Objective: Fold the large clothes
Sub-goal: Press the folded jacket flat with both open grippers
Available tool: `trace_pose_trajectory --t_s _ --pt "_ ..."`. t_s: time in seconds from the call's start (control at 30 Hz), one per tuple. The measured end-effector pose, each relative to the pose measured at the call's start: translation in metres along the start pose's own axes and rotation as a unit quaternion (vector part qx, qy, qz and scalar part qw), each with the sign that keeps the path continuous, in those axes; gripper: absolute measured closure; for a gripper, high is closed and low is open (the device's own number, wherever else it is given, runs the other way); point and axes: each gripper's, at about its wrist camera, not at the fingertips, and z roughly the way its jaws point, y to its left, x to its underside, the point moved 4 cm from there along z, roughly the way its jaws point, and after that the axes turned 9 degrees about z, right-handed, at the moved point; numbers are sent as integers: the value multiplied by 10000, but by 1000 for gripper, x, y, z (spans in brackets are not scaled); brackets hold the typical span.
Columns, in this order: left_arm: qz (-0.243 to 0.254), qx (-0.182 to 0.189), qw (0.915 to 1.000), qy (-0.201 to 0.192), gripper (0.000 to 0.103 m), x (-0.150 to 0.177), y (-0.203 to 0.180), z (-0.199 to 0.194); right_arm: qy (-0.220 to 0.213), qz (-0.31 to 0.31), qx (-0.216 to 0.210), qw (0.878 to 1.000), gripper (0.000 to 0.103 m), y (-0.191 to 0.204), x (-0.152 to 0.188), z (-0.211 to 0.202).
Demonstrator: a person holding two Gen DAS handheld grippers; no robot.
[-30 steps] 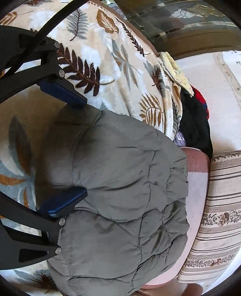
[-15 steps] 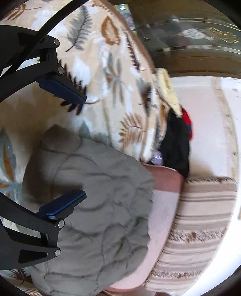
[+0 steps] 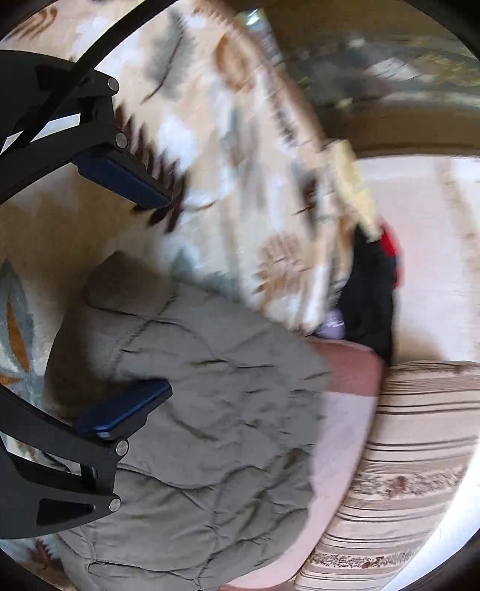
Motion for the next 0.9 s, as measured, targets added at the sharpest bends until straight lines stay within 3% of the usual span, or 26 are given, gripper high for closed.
trace_pose_trajectory --t_s 0.07,0.1,0.17,0.27,0.4,0.53,0.63,0.77,0.9 --pt "93 -8 9998 -202 9 -4 -9 -14 -340 -456 45 9984 71 21 3 -13" --pt "132 194 9992 -320 9 -6 -20 -25 -424 -656 -20 9969 69 33 6 -17" --pt "289 486 9976 -407 9 -5 -40 -36 -496 -1066 -193 9929 69 57 17 -22" --pt "917 833 9908 -551 9 5 -85 -50 -380 -1724 -373 9836 68 93 44 -20" --pt "1489 662 9856 -446 9 21 -117 -43 -148 -2152 -431 9755 66 111 72 -7" --pt "1378 777 9872 -214 9 25 -116 -31 110 -2214 -121 9750 64 101 80 14" --pt "1300 858 9877 -147 8 25 -114 -29 195 -2038 -223 9786 64 95 77 17" --pt "1345 820 9874 -163 8 27 -116 -28 10 -1937 -383 9803 64 96 71 3" --pt "1344 826 9874 -157 8 28 -117 -28 -212 -1694 -182 9851 64 84 57 -1"
